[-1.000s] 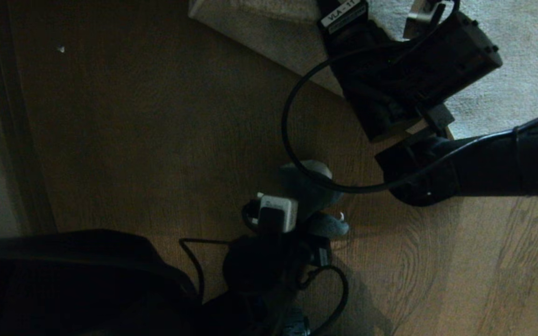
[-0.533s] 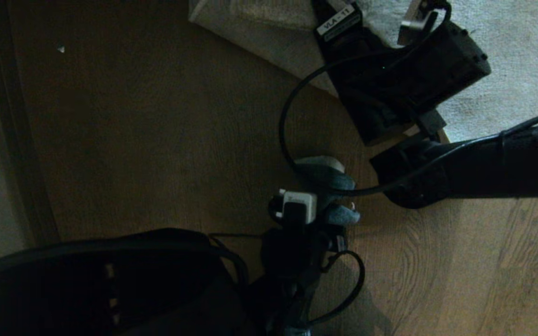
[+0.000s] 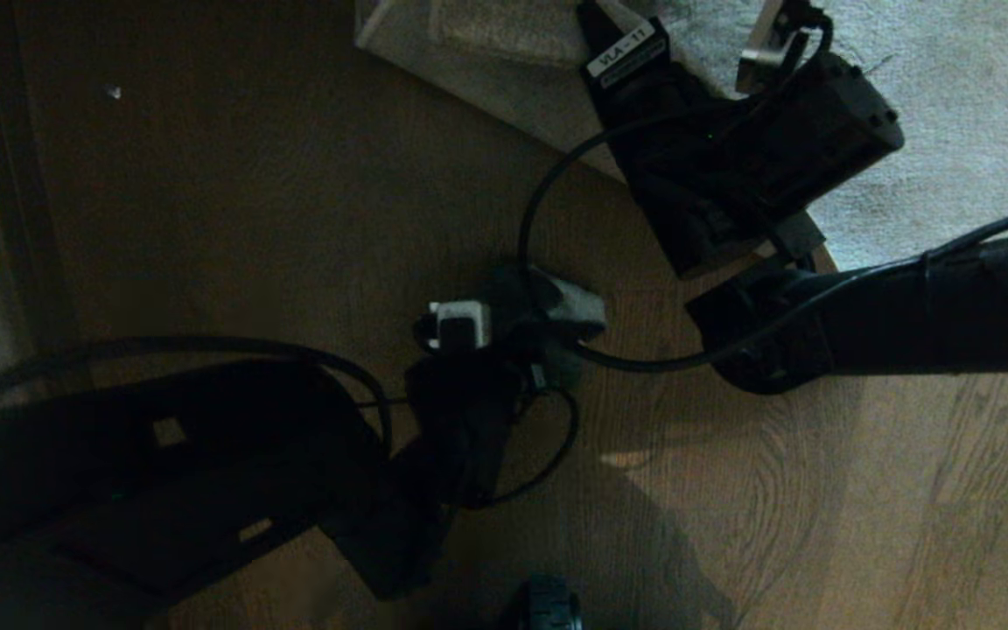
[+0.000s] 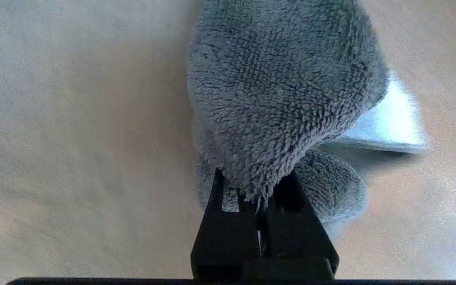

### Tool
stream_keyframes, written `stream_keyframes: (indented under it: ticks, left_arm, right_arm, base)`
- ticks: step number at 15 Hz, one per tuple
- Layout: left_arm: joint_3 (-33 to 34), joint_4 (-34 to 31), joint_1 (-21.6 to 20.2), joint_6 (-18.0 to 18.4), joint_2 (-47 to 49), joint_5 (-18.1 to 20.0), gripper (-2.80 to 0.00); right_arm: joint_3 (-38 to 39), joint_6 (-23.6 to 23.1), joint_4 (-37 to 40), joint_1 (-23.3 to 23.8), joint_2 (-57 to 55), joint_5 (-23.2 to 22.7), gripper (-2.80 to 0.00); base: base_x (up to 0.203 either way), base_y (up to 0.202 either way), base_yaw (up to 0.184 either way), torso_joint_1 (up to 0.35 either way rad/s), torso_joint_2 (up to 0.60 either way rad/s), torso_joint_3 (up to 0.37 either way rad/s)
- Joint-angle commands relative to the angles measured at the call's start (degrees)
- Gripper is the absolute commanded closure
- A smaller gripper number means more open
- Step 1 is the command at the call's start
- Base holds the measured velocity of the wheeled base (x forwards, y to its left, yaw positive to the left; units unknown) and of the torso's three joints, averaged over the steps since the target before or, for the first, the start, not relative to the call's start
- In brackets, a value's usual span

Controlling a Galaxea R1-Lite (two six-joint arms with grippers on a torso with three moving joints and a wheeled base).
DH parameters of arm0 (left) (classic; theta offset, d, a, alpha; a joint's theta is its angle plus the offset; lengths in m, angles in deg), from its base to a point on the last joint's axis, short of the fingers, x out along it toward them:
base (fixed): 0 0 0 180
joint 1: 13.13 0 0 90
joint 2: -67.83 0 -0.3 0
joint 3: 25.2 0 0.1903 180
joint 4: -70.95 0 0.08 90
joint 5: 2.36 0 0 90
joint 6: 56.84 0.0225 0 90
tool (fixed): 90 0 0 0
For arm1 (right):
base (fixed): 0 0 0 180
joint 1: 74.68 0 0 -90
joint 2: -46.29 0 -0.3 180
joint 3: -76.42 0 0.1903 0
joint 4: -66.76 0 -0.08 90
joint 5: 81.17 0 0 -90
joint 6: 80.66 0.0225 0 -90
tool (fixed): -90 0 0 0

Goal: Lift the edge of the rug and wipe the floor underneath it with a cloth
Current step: Wipe the floor under the carpet with a rag

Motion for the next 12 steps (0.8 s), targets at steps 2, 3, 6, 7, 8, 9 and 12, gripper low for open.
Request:
stream_keyframes:
  ticks: [2,3,6,7,8,9,12]
  left_arm:
    - [0.3,2.74,-5.59,-0.07,-2.82,0.84,0.0]
    - [0.48,2.74,-7.17,-0.07,-3.52,1.4,0.0]
    - [0.77,2.54,-10.41,0.05,-5.6,1.85,0.0]
    - [0.92,2.53,-11.15,0.1,-6.18,1.85,0.0]
    - [1.56,2.52,-11.65,0.14,-6.77,1.85,0.0]
    - [2.56,2.56,-12.31,0.15,-7.61,1.85,0.0]
    - [6.61,2.73,-13.92,0.18,-10.54,1.77,0.0]
  right_arm:
    - [0.0,0.11,-0.42,-0.1,-0.17,0.06,0.0]
    - [0.07,0.11,-0.44,-0.15,-0.17,0.06,0.0]
    - [0.09,0.11,-0.5,-0.19,-0.17,0.06,0.0]
    - [0.03,0.11,-0.5,-0.19,-0.17,0.06,0.0]
    - [0.09,0.11,-0.5,-0.19,-0.08,0.06,0.0]
    - [0.09,0.11,-0.5,-0.27,-0.08,0.06,0.0]
    - [0.09,0.11,-0.5,-0.45,-0.08,0.06,0.0]
  base:
    - [0.0,0.0,0.0,0.0,0.0,0.0]
    - [0.0,0.0,0.0,0.0,0.0,0.0]
    - [0.0,0.0,0.0,0.0,0.0,0.0]
    - [0.0,0.0,0.0,0.0,0.0,0.0]
    - [0.0,0.0,0.0,0.0,0.0,0.0]
    - [0.0,0.0,0.0,0.0,0.0,0.0]
    - [0.0,0.0,0.0,0.0,0.0,0.0]
